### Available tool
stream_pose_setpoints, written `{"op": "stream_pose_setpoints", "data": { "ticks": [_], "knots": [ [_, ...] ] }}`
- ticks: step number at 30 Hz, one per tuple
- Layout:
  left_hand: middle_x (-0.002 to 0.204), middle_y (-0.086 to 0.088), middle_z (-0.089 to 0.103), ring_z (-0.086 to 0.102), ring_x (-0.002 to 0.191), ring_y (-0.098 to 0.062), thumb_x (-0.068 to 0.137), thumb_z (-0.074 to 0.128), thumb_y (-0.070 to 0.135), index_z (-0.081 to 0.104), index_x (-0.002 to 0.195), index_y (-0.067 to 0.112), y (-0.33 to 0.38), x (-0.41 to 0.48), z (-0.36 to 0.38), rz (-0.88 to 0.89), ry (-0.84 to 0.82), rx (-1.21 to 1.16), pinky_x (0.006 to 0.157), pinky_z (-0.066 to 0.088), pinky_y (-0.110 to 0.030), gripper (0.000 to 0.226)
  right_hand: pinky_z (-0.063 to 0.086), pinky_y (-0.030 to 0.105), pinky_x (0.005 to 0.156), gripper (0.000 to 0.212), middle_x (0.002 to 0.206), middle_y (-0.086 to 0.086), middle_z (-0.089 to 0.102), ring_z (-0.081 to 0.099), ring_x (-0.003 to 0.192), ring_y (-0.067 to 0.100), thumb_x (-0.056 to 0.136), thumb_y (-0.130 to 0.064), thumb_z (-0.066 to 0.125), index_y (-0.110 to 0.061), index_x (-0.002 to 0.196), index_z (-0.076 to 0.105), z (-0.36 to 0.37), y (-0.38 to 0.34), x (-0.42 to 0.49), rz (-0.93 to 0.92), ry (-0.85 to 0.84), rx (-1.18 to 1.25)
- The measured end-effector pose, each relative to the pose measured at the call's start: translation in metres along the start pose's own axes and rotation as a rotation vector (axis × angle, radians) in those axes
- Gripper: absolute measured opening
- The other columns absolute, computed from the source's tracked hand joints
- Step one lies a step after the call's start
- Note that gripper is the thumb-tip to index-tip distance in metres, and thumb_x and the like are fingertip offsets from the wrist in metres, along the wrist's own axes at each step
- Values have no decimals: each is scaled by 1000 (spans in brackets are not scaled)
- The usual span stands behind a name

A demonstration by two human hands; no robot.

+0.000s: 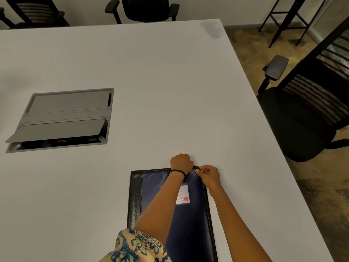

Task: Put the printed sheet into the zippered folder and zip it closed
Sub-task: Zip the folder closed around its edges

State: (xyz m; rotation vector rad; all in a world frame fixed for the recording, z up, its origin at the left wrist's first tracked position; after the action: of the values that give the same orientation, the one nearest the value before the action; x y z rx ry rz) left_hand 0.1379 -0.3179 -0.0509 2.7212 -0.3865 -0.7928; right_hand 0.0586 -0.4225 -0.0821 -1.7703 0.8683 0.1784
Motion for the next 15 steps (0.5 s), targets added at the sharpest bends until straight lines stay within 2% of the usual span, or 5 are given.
{"op": "stream_pose_setpoints", "data": {
  "ticks": [2, 5, 10, 12, 15],
  "knots": [
    [77, -11, 61, 53, 73, -24, 91, 46, 19, 41, 58, 13, -5, 2, 2, -25, 5, -23, 57, 38, -28, 34, 51, 31, 78, 10, 97, 17, 68, 59, 81, 22, 82, -7, 65, -2, 91, 65, 1, 1, 1, 3, -1, 2],
    [59, 1, 45, 49, 73, -22, 90, 48, 18, 30, 52, 20, -9, 3, 3, -34, 1, -94, 63, 37, -28, 42, 51, 30, 79, 12, 95, 15, 67, 59, 82, 22, 83, -9, 65, -3, 93, 65, 1, 2, 2, 15, -5, 5],
    [95, -17, 69, 60, 81, -31, 93, 47, 18, 25, 52, 21, -5, -3, 4, 49, 35, -93, 67, 43, -34, 46, 49, 28, 73, 11, 92, 12, 65, 58, 79, 21, 85, -13, 63, -4, 92, 62, 0, 8, -4, -9, -19, 12],
    [92, -18, 69, 63, 87, -34, 93, 46, 18, 24, 52, 21, -4, -5, 6, 77, 54, -90, 65, 40, -33, 47, 49, 25, 71, 8, 91, 10, 64, 58, 81, 21, 86, -12, 61, -6, 92, 60, -1, 9, -5, -17, -57, 20],
    [76, -14, 62, 57, 78, -33, 93, 46, 17, 23, 52, 20, -6, -8, 6, 79, 72, -99, 63, 35, -30, 47, 47, 24, 70, 5, 91, 9, 62, 57, 82, 21, 87, -10, 60, -7, 90, 58, -1, 6, -6, -22, -96, 23]
  ]
}}
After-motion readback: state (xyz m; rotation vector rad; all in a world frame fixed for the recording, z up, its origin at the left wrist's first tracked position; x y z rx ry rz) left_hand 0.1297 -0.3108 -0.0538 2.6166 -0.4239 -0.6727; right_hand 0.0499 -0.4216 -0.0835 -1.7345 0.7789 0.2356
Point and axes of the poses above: each hand's wrist, its own x-axis towards the middle knuckle, its own z-axis out of the palm, y = z × x, the point moved 5 cm from there along x, towards the middle knuckle
